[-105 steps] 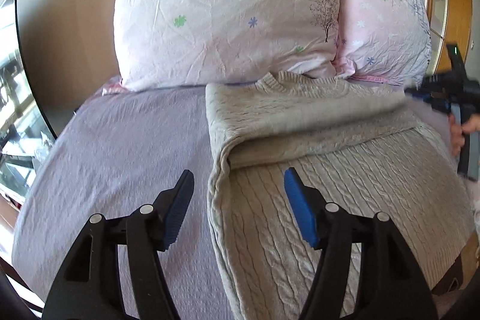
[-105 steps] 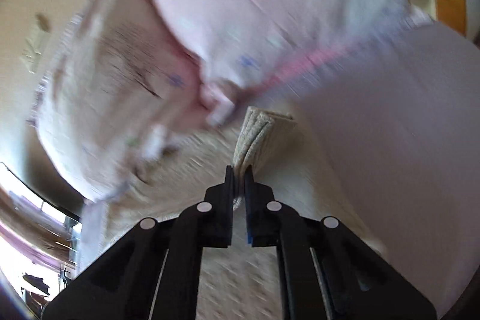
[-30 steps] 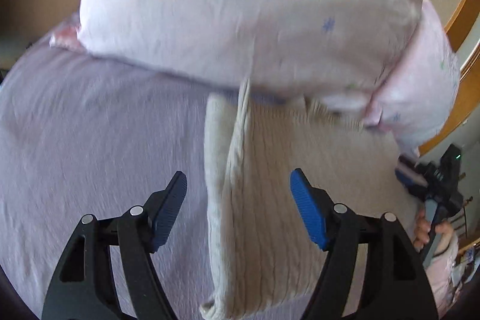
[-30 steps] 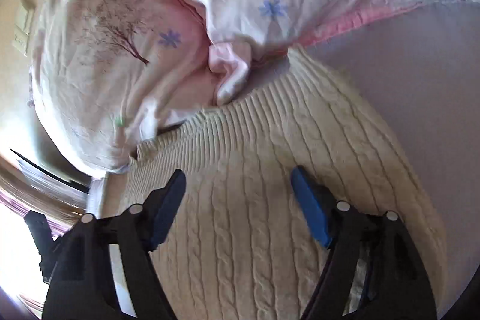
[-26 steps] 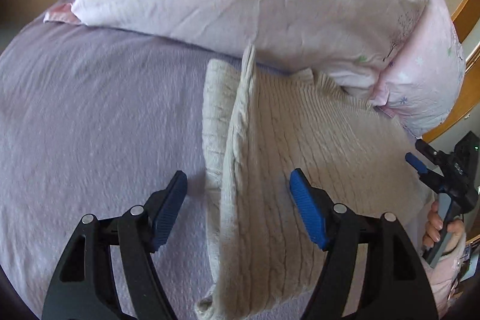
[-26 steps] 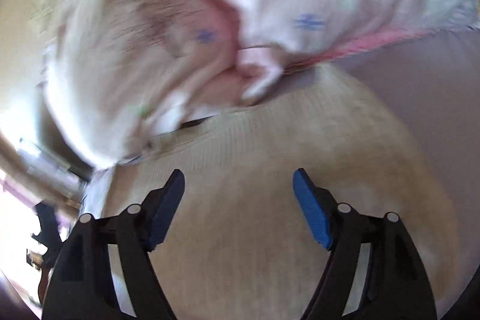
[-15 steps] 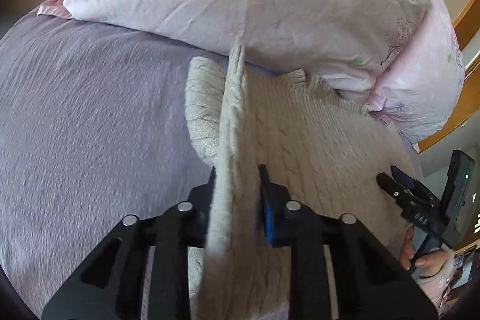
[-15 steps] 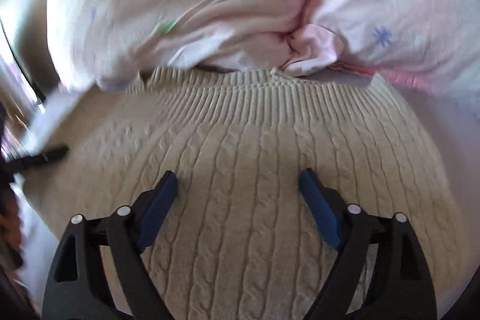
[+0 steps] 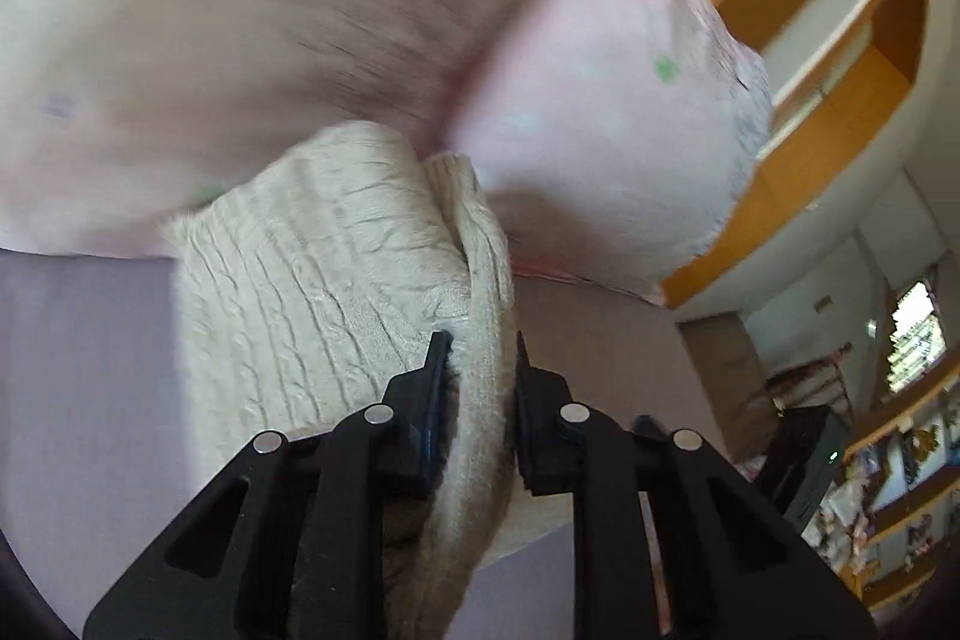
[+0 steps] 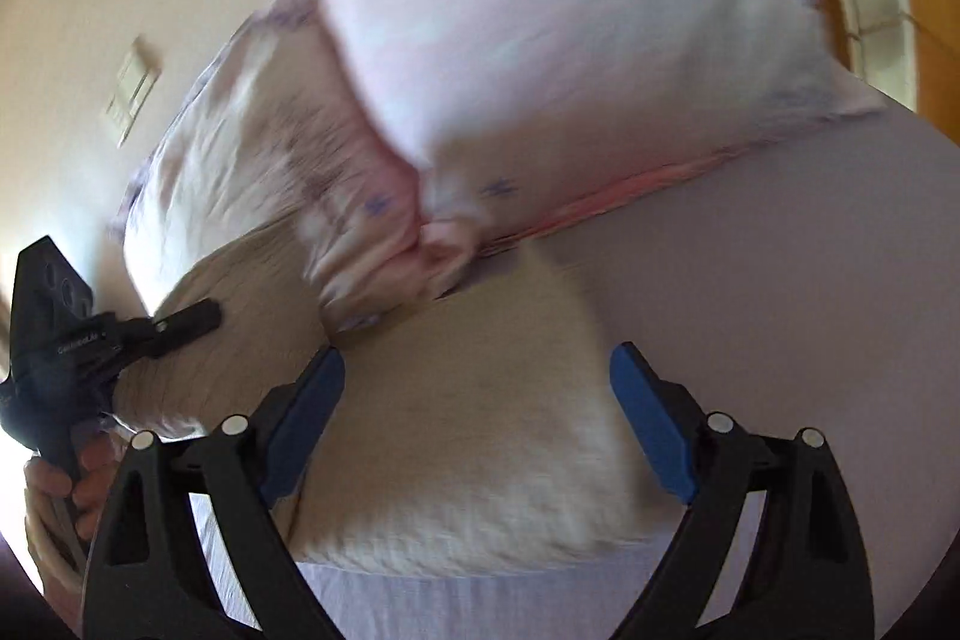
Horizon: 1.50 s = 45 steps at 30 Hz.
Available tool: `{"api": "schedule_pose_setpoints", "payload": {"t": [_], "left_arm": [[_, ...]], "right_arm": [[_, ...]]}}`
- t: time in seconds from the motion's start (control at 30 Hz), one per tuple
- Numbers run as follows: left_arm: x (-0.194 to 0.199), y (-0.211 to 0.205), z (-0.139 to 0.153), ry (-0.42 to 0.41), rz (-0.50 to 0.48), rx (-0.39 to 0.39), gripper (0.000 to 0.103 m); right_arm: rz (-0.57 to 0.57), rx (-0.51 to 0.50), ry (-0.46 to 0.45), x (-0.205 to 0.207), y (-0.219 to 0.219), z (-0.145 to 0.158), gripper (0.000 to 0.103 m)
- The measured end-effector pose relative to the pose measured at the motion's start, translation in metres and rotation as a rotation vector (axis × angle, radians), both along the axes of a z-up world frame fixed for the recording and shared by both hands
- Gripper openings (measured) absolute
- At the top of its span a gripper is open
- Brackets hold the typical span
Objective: Fold small clothes
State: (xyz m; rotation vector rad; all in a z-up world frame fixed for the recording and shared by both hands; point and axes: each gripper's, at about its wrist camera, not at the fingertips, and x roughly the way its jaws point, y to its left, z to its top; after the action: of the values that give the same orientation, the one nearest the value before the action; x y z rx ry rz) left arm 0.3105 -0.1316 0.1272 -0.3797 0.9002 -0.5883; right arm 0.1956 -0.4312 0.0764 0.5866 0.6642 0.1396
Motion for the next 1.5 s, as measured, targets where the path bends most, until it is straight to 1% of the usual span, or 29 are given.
{"api": "schedule_pose_setpoints", "payload": {"t": [0.03, 0.13, 0.17, 0.2, 0.23, 0.3, 0.33, 0.37, 0.4, 0.43, 0.47, 0.5, 0.53, 0.63, 0.73, 0.77, 0.8, 0.87, 0.9, 1.0, 1.03, 1.1, 1.13, 1.2, 1.27, 1.33, 1.4, 1.43, 1.5], "left_arm": [[0.004, -0.032, -0.011, 0.025, -0.041, -0.024, 0.019], [0.015, -0.087, -0.038, 0.087, -0.122, -0.038, 0.017], [0.019, -0.100, -0.051, 0.148, -0.139, -0.081, 0.016], [0.020, -0.104, -0.056, 0.192, -0.149, -0.125, 0.016], [0.019, -0.104, -0.055, 0.205, -0.160, -0.152, 0.016], [0.010, -0.091, -0.038, 0.139, -0.187, -0.171, 0.019], [-0.002, -0.078, -0.022, 0.053, -0.182, -0.127, 0.023], [-0.008, -0.071, -0.015, 0.009, -0.175, -0.082, 0.034], [-0.020, -0.057, -0.005, -0.063, -0.160, -0.006, 0.050], [-0.030, -0.047, -0.002, -0.108, -0.147, 0.046, 0.056], [-0.038, -0.034, 0.000, -0.153, -0.129, 0.108, 0.059], [-0.046, -0.024, 0.001, -0.190, -0.107, 0.166, 0.059], [-0.051, -0.017, -0.001, -0.205, -0.088, 0.206, 0.060], [-0.057, 0.006, -0.014, -0.177, -0.062, 0.252, 0.061], [-0.061, 0.026, -0.034, -0.134, -0.046, 0.268, 0.064], [-0.058, 0.031, -0.041, -0.120, -0.048, 0.266, 0.064], [-0.056, 0.032, -0.048, -0.104, -0.053, 0.261, 0.064], [-0.056, 0.025, -0.060, -0.083, -0.069, 0.242, 0.065], [-0.059, 0.017, -0.064, -0.100, -0.071, 0.246, 0.065], [-0.079, 0.002, -0.064, -0.192, -0.129, 0.262, 0.066], [-0.083, -0.003, -0.064, -0.205, -0.149, 0.267, 0.066], [-0.092, -0.019, -0.069, -0.239, -0.192, 0.326, 0.068], [-0.096, -0.027, -0.074, -0.264, -0.200, 0.380, 0.068], [-0.100, -0.030, -0.075, -0.291, -0.203, 0.405, 0.068], [-0.102, -0.019, -0.069, -0.292, -0.189, 0.352, 0.068], [-0.100, -0.002, -0.063, -0.278, -0.150, 0.288, 0.068], [-0.093, 0.012, -0.058, -0.264, -0.111, 0.228, 0.070], [-0.089, 0.014, -0.058, -0.254, -0.109, 0.211, 0.071], [-0.089, 0.011, -0.062, -0.238, -0.124, 0.216, 0.071]], "right_arm": [[-0.017, 0.007, 0.008, 0.001, -0.007, -0.004, 0.090], [-0.068, 0.034, 0.037, -0.004, -0.031, -0.014, 0.090], [-0.074, 0.042, 0.045, -0.007, -0.038, -0.015, 0.090], [-0.069, 0.047, 0.043, -0.010, -0.042, -0.013, 0.088], [-0.059, 0.044, 0.036, -0.010, -0.042, -0.011, 0.088], [-0.019, 0.022, 0.011, -0.013, -0.044, -0.002, 0.086], [0.020, 0.019, 0.008, -0.010, -0.040, 0.002, 0.085], [0.051, 0.025, 0.011, -0.007, -0.038, 0.003, 0.080], [0.090, 0.034, 0.018, 0.000, -0.032, 0.004, 0.076], [0.133, 0.038, 0.037, 0.008, -0.022, 0.005, 0.073], [0.177, 0.040, 0.067, 0.019, -0.012, 0.002, 0.066], [0.212, 0.038, 0.099, 0.029, -0.002, -0.001, 0.061], [0.227, 0.021, 0.151, 0.042, 0.009, -0.007, 0.060], [0.227, 0.018, 0.237, 0.066, 0.024, -0.019, 0.060], [0.228, -0.031, 0.269, 0.082, 0.038, -0.024, 0.058], [0.244, -0.051, 0.283, 0.086, 0.046, -0.028, 0.043], [0.256, -0.073, 0.301, 0.089, 0.054, -0.032, 0.018], [0.263, -0.124, 0.264, 0.087, 0.060, -0.028, 0.014], [0.241, -0.128, 0.231, 0.084, 0.057, -0.020, 0.012], [0.147, -0.042, 0.136, 0.079, 0.031, -0.002, 0.011], [0.129, -0.058, 0.141, 0.082, 0.027, -0.002, 0.011], [0.133, -0.161, 0.267, 0.094, 0.033, -0.026, 0.013], [0.133, -0.175, 0.286, 0.094, 0.034, -0.032, 0.016], [0.077, -0.184, 0.238, 0.083, 0.027, -0.022, 0.036], [0.054, -0.137, 0.127, 0.062, 0.020, 0.002, 0.039], [0.153, -0.096, 0.021, 0.045, 0.031, 0.024, 0.038], [0.262, -0.129, -0.037, 0.031, 0.056, 0.036, 0.035], [0.305, -0.150, -0.041, 0.029, 0.068, 0.037, 0.035], [0.369, -0.204, 0.024, 0.032, 0.088, 0.021, 0.033]]}}
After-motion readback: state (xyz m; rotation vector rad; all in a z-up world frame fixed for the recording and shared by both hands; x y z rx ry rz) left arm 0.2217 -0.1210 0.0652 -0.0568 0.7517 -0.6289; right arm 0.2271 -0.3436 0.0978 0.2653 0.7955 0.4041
